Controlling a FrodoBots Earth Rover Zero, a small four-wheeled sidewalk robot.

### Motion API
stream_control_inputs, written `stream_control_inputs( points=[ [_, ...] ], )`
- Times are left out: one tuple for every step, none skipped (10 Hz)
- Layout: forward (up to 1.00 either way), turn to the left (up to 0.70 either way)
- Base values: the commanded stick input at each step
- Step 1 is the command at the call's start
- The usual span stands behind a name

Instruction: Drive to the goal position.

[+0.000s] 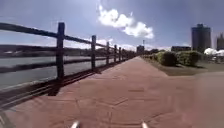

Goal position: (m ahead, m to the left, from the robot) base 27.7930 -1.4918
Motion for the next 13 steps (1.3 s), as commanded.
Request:
stream_control_inputs(
  points=[
    [0.85,0.0],
    [0.85,0.0],
    [0.85,0.0],
    [0.85,0.0],
    [0.85,0.0],
    [0.85,0.0],
    [0.85,-0.15],
    [0.85,-0.33],
    [0.85,-0.34],
    [0.85,-0.34],
    [0.85,-0.34],
    [0.85,-0.34],
    [0.85,-0.26]
  ],
)
